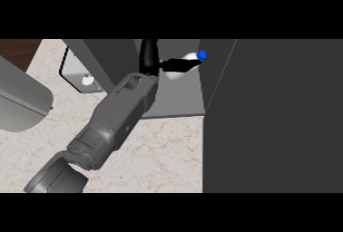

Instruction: Pick up the bottled water, place it into the cabinet and close the cabinet

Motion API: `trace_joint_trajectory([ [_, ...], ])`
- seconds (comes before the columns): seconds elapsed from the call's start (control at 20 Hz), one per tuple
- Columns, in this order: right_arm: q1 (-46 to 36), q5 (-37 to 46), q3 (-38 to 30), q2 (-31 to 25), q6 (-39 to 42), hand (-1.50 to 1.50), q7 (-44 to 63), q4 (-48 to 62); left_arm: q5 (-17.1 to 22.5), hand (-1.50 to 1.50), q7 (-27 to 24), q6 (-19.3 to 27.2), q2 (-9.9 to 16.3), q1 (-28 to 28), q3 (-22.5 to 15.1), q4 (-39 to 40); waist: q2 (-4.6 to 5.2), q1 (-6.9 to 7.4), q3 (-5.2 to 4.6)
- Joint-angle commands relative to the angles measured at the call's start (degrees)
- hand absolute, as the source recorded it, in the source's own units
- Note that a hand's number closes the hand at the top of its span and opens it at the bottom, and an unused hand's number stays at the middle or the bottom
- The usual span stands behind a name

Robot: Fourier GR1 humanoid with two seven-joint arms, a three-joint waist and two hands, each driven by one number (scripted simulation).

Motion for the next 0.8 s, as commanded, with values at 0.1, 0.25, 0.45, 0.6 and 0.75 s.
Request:
trace_joint_trajectory([
  [0.1, 0.81, -2.6, 0.08, 0.23, -0.95, -1.5, 3.05, -5.02, 1.7, -1.5, -1.16, -6.66, -0.1, -3.22, 2.94, -2.8, -0.4, 1.17, 0.0],
  [0.25, -1.66, -2.43, -1.92, -0.05, -1.89, -1.5, 2.75, -2.7, 3.5, -1.5, -0.15, -10.58, -0.11, -0.11, 2.37, -7.43, -0.92, 2.32, 0.03],
  [0.45, -0.24, -2.99, -0.67, -0.11, -0.96, -1.5, 4.54, -6.07, 5.22, -1.5, -0.66, -11.82, -0.12, 4.32, -0.51, -11.8, -0.99, 2.18, 0.02],
  [0.6, 0.2, -5.14, -0.6, -0.67, -2.62, -1.5, 7.28, -8.56, 7.03, -1.5, 3.21, -10.34, -0.12, 7.94, -5.13, -19.15, -1.24, 2.65, 0.0],
  [0.75, 2.2, -3.06, 0.83, 1.22, -1.05, -1.5, 5.37, -8.83, 6.2, -1.5, 3.79, -9.91, -0.12, 13.56, -7.22, -25.61, -1.53, 3.14, 0.02],
])
